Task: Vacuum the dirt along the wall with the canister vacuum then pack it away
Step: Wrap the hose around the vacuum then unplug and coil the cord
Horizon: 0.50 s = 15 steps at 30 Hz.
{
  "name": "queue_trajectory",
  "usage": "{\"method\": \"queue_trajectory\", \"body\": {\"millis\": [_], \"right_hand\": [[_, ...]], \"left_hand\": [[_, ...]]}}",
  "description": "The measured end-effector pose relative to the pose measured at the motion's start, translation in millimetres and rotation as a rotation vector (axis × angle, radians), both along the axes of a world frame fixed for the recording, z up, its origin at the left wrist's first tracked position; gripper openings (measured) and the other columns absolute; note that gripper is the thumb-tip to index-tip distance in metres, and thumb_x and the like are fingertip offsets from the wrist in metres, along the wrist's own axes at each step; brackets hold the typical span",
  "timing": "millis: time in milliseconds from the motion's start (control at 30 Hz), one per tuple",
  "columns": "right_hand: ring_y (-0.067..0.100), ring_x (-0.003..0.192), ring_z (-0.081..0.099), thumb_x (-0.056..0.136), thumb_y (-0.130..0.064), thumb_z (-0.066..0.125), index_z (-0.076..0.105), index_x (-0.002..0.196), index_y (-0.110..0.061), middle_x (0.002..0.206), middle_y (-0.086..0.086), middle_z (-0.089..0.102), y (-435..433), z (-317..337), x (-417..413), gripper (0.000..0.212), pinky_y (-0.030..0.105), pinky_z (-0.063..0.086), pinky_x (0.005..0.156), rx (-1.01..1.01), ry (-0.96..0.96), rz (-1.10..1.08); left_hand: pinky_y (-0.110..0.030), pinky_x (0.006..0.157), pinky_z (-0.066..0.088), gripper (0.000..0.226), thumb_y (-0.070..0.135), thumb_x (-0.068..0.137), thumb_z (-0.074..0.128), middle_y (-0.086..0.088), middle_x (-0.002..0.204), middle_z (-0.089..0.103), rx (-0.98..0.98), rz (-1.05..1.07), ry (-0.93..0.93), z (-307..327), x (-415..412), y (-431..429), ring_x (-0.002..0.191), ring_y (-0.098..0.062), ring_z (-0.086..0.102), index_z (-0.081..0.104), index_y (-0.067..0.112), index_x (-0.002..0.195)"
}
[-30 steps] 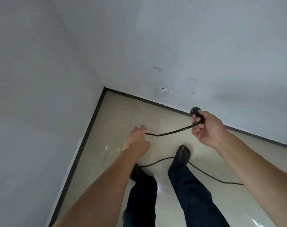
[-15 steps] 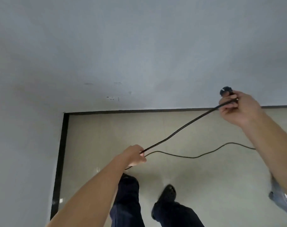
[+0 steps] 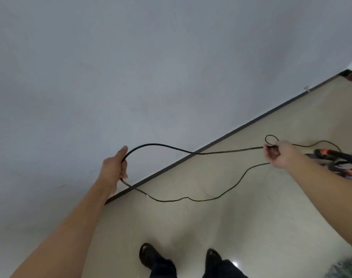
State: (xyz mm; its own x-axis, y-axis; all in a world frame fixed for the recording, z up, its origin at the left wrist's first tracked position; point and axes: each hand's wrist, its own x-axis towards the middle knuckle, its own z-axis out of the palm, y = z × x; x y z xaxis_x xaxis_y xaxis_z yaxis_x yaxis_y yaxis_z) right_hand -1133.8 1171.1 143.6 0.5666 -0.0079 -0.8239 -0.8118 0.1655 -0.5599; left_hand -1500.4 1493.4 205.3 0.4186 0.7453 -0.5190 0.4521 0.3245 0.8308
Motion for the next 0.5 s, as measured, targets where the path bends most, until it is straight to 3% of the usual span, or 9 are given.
{"method": "queue_trajectory", "body": {"millis": [100,167,233,267,367,433,500], "right_hand": [[0.018,0.04,0.062,0.106,-0.021,0.039,0.047,0.086,-0.006,0.059,0.013,0.066,-8.5,-21.0,-27.9,0.026,0.022,0.05,0.035,0.034,0.094,0.019],[0.024,0.056,0.064,0.104,-0.017,0.043,0.047,0.087,-0.003,0.078,0.016,0.063,-5.2,-27.2,-47.1,0.022,0.028,0.055,0.04,0.043,0.124,0.03],[0.026,0.063,0.061,0.101,-0.008,0.047,0.049,0.1,0.0,0.085,0.019,0.061,5.6,-31.1,-62.0,0.008,0.029,0.055,0.041,-0.062,0.102,0.141],[0.025,0.062,0.059,0.098,-0.004,0.048,0.049,0.111,0.001,0.087,0.018,0.06,13.3,-31.0,-69.9,0.013,0.027,0.054,0.041,-0.158,0.084,0.241],[0.024,0.081,0.057,0.089,-0.004,0.058,0.037,0.144,-0.01,0.11,0.014,0.056,45.2,-22.3,-93.3,0.059,0.029,0.052,0.056,-0.405,-0.077,0.611],[0.027,0.118,0.052,0.082,-0.013,0.071,0.015,0.156,-0.018,0.141,0.013,0.044,74.9,-11.1,-105.6,0.093,0.033,0.049,0.085,-0.46,-0.257,0.868],[0.026,0.141,0.033,0.074,-0.029,0.081,0.003,0.158,-0.026,0.158,0.008,0.025,112.9,1.0,-114.0,0.115,0.033,0.035,0.107,-0.399,-0.419,0.965]], "left_hand": [[-0.028,0.049,0.023,0.051,0.034,0.095,0.056,0.001,0.05,0.024,0.074,-0.153,-0.104,55.3,58.9,-5.7,0.046,-0.016,0.019,0.029,0.019,0.054],[-0.028,0.049,0.014,0.052,0.031,0.094,0.058,0.003,0.051,0.019,0.082,-0.27,-0.18,86.5,92.1,-10.9,0.05,-0.017,0.014,0.024,0.022,0.056],[-0.028,0.049,0.011,0.053,0.03,0.094,0.059,0.004,0.052,0.017,0.096,-0.373,-0.243,114.3,121.1,-14.6,0.051,-0.017,0.011,0.019,0.022,0.06],[-0.027,0.047,0.012,0.053,0.029,0.094,0.059,0.004,0.052,0.016,0.103,-0.418,-0.269,127.6,133.9,-16.2,0.051,-0.016,0.012,0.017,0.022,0.062],[-0.027,0.047,0.012,0.054,0.028,0.094,0.059,0.005,0.051,0.015,0.1,-0.536,-0.347,165.2,166.2,-17.5,0.049,-0.016,0.011,0.014,0.021,0.064],[-0.028,0.047,0.012,0.055,0.026,0.094,0.059,0.004,0.051,0.013,0.099,-0.611,-0.382,185.7,182.3,-15.8,0.048,-0.016,0.01,0.015,0.021,0.061],[-0.026,0.045,0.014,0.057,0.025,0.093,0.059,0.003,0.051,0.012,0.117,-0.693,-0.391,201.8,192.8,-11.7,0.047,-0.016,0.01,0.02,0.023,0.052]]}}
